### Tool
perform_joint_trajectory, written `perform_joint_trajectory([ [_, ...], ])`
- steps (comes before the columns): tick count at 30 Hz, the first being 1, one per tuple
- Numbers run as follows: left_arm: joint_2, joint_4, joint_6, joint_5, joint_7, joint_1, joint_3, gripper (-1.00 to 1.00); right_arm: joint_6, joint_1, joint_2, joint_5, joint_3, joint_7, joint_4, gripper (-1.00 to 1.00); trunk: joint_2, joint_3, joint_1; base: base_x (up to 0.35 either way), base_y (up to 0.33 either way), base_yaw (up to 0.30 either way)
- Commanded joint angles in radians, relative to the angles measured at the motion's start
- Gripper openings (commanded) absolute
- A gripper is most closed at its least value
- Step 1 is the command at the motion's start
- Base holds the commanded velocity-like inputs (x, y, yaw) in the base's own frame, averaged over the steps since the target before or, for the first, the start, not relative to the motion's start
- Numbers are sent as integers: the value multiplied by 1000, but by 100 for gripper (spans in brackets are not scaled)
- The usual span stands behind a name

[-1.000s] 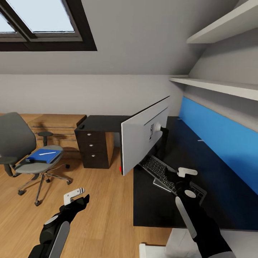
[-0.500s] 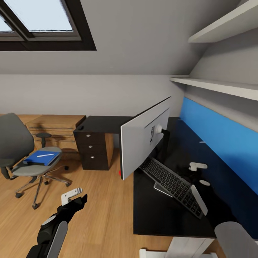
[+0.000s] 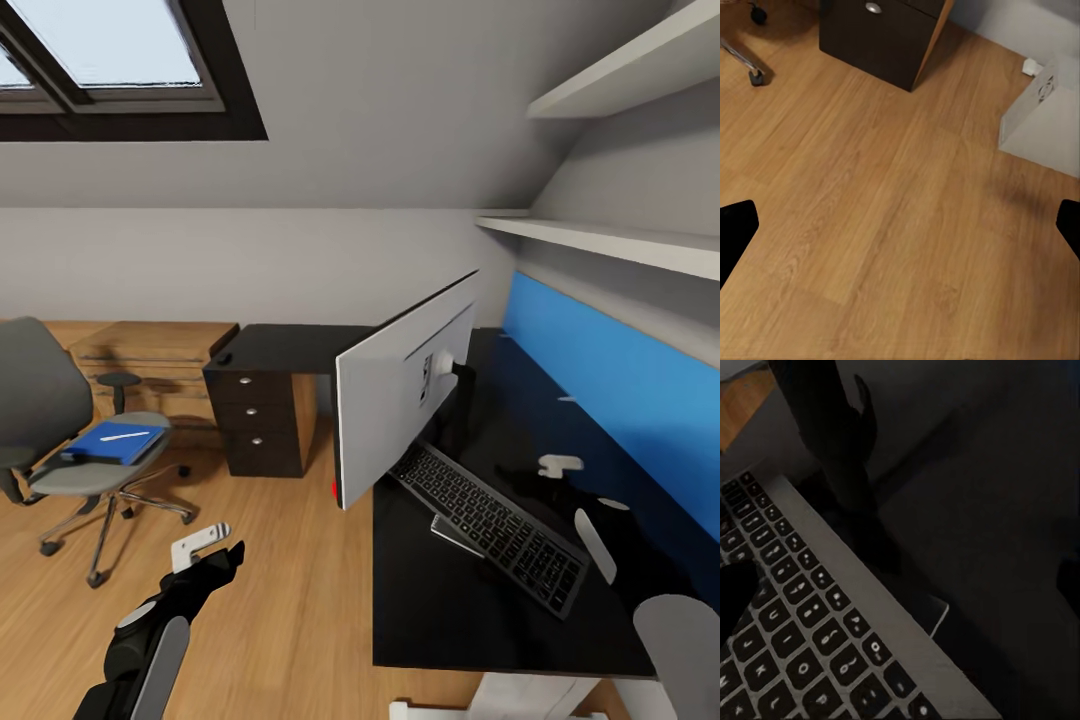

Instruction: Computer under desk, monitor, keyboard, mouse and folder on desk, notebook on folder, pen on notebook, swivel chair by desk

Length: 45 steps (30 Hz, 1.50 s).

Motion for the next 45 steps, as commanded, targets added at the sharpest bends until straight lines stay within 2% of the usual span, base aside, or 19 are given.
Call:
perform_joint_trajectory([
  [1,-1,-2,4,10,8,-1,0,100,11,0,-4,-9,-7,37,6,100,-1,-1,0,260,0,0],
  [7,-1,0,6,10,10,-1,-1,100,13,0,-10,-8,-19,181,36,100,-1,-1,0,161,0,0],
  [10,-1,1,6,9,10,-1,-2,100,10,0,-10,-8,-20,220,51,100,-1,-1,0,161,0,0],
  [21,-3,1,7,8,12,-1,-3,100,9,0,-5,-6,-21,224,78,100,-1,-1,0,113,0,0],
  [28,-4,-3,6,8,17,-1,-6,100,8,0,-5,-2,-17,174,122,100,-1,-1,0,4,0,0],
  [45,-6,-17,7,8,20,-1,-7,100,3,0,1,30,-7,164,166,100,-120,-54,66,0,0,0],
])
